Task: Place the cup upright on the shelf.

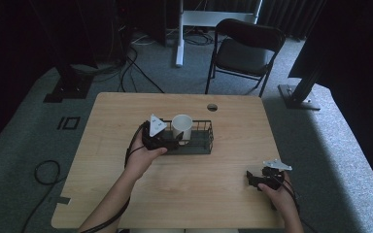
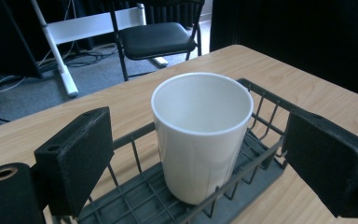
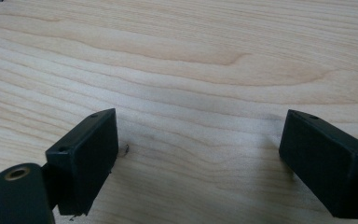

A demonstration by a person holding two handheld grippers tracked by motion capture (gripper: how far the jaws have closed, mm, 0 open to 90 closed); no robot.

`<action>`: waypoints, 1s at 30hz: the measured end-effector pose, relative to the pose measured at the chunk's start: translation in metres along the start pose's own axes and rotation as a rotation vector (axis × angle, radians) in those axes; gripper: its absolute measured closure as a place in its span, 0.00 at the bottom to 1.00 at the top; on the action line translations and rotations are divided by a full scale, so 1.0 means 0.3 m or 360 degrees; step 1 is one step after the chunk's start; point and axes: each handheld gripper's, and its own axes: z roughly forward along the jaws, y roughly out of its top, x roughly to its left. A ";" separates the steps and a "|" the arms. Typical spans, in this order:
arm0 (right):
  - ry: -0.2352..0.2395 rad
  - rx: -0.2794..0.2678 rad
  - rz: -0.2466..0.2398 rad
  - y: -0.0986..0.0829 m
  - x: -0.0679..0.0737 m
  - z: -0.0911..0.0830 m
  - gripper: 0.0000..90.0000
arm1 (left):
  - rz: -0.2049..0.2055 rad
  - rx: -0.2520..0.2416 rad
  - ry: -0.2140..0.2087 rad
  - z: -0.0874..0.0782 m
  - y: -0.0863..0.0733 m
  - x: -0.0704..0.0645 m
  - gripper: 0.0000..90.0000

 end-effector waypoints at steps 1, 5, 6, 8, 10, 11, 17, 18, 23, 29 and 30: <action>0.0000 0.0000 0.0000 0.000 0.000 0.000 0.12 | 0.0003 0.0001 0.0007 -0.007 -0.003 0.003 0.11; 0.0000 0.0000 0.0000 0.000 0.000 0.000 0.12 | 0.0004 0.0000 0.0016 -0.033 -0.017 0.019 0.11; 0.0000 -0.0001 -0.0001 0.000 0.000 0.000 0.12 | -0.0004 -0.0002 0.0023 -0.039 -0.020 0.023 0.11; 0.0000 -0.0001 -0.0001 0.000 0.000 0.000 0.12 | -0.0008 -0.0006 0.0025 -0.053 -0.029 0.030 0.11; -0.0001 -0.0002 -0.0002 0.000 0.000 0.000 0.12 | -0.0008 -0.0005 0.0039 -0.067 -0.039 0.038 0.11; -0.0001 -0.0001 -0.0001 0.000 0.000 0.000 0.12 | -0.0015 -0.0003 0.0048 -0.073 -0.043 0.043 0.11; 0.0000 -0.0001 0.0001 0.000 0.000 0.000 0.12 | -0.0022 -0.0002 0.0067 -0.105 -0.066 0.064 0.11; 0.0000 -0.0001 0.0001 0.000 0.000 0.000 0.12 | -0.0029 -0.0005 0.0078 -0.119 -0.076 0.074 0.11; 0.0000 0.0000 -0.0001 0.000 0.000 0.000 0.12 | -0.0053 0.0004 0.0107 -0.153 -0.108 0.100 0.11; 0.0000 0.0000 0.0000 0.000 0.000 0.000 0.12 | -0.0097 0.0022 0.0151 -0.182 -0.156 0.125 0.11; 0.0000 -0.0001 -0.0002 0.000 0.000 0.000 0.12 | -0.0096 0.0031 0.0172 -0.185 -0.165 0.130 0.11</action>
